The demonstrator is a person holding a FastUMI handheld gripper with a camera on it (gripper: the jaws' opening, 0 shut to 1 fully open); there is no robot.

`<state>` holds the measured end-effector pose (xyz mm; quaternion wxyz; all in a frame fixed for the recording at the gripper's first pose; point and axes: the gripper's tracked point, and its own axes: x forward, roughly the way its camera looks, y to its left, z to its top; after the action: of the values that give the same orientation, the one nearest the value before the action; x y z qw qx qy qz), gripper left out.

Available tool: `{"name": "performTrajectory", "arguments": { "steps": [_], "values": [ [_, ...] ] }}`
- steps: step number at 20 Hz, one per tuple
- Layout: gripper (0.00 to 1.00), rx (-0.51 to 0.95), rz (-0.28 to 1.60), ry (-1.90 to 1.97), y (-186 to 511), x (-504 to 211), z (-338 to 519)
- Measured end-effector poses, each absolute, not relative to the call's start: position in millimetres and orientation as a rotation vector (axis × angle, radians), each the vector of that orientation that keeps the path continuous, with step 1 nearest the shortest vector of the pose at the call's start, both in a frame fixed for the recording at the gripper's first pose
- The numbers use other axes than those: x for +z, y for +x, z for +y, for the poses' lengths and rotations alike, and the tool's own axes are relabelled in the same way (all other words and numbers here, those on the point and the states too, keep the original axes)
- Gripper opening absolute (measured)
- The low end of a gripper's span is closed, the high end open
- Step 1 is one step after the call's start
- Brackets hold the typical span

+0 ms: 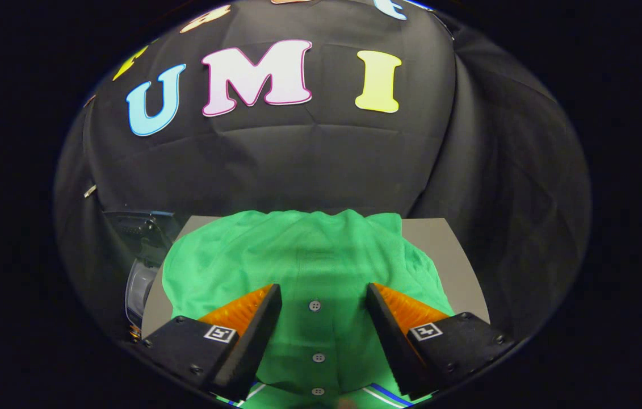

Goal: Put the clothes into the washing machine and then close the washing machine lid.

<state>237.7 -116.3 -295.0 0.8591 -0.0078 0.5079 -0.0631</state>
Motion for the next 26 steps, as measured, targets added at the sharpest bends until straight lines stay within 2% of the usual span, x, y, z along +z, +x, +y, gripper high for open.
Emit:
{"name": "performTrajectory", "arguments": {
  "steps": [1,4,6,7,12,18,22,26],
  "values": [
    [0.89,-0.111,1.079,0.007,238.7,-296.3,-112.0],
    [0.22,-0.090,1.082,0.028,244.3,-300.6,-103.9],
    [0.21,-0.086,1.062,0.012,249.8,-297.7,-105.9],
    [0.05,-0.091,1.057,0.022,246.8,-299.5,-106.1],
    [0.05,-0.103,0.988,0.087,243.2,-279.3,-98.2],
    [0.05,-0.068,0.779,0.180,238.5,-190.7,-64.7],
    [0.05,0.005,0.634,0.219,230.8,-128.4,-22.2],
    [0.05,0.145,0.541,0.227,226.5,-79.9,45.8]
  ]
}}
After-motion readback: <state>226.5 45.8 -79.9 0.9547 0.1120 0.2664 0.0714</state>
